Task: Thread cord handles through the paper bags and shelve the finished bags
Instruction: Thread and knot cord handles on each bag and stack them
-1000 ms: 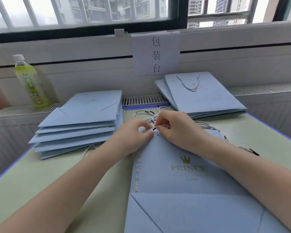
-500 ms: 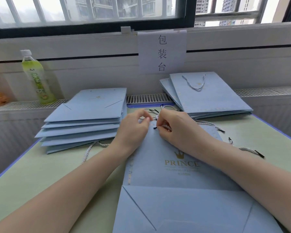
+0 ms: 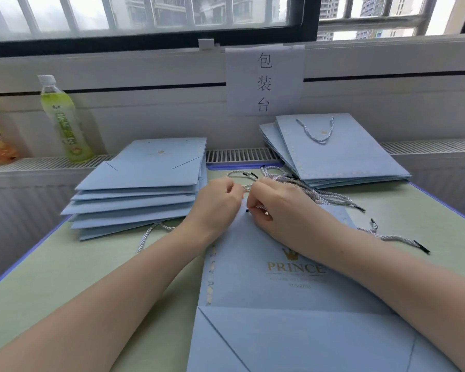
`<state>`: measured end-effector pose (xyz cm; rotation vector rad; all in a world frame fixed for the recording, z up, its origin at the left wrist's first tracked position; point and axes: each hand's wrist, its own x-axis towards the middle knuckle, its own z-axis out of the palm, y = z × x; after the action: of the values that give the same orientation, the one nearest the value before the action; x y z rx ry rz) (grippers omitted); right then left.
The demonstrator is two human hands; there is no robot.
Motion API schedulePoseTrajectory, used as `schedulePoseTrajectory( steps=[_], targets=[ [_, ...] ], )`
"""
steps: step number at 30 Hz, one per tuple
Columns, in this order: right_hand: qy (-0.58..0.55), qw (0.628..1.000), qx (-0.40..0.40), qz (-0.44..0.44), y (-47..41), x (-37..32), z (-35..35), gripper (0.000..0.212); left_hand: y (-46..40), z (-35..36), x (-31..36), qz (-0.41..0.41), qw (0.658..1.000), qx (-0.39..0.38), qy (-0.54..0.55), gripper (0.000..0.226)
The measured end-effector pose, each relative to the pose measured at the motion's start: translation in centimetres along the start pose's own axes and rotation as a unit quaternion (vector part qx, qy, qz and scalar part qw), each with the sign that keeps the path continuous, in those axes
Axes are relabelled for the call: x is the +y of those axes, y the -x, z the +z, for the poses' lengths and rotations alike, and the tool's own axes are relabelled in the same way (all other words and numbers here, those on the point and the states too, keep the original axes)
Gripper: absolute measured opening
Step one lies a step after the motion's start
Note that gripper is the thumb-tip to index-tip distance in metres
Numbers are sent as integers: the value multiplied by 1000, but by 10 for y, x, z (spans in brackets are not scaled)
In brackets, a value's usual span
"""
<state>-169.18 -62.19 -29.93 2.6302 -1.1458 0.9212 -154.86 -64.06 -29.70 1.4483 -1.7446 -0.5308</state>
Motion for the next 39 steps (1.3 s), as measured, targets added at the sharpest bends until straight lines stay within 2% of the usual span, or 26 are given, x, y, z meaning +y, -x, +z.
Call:
schedulePoseTrajectory(
  steps=[3,5,8,11,15,17,22,26,31,39],
  targets=[
    [-2,1000,1,-23,1,-3,3,13,2,2,-1,32,996,-23,-83,32],
    [-5,999,5,-31,1,-5,5,11,5,1,-1,56,995,-10,-76,35],
    [-45,999,8,-23,1,-8,6,9,6,-1,0,93,995,26,2,44],
    [-88,995,37,-16,-2,-11,-2,8,7,-4,2,110,987,27,111,46],
    [-64,995,47,-62,-4,-11,-8,18,3,-9,1,90,981,18,169,55],
    [-73,993,40,-79,-3,-8,-7,15,2,-10,-1,80,982,25,170,57],
    [-146,988,39,-25,-4,-5,-8,10,4,-14,4,99,978,45,177,53],
    [-126,991,40,21,-3,-10,-7,27,5,-17,6,120,972,40,197,50],
    [-112,990,3,81,-6,-8,-9,43,3,-17,5,75,974,-27,211,55],
    [-120,992,-4,47,-4,-5,-9,32,2,-21,4,47,986,-70,142,60]
  ],
)
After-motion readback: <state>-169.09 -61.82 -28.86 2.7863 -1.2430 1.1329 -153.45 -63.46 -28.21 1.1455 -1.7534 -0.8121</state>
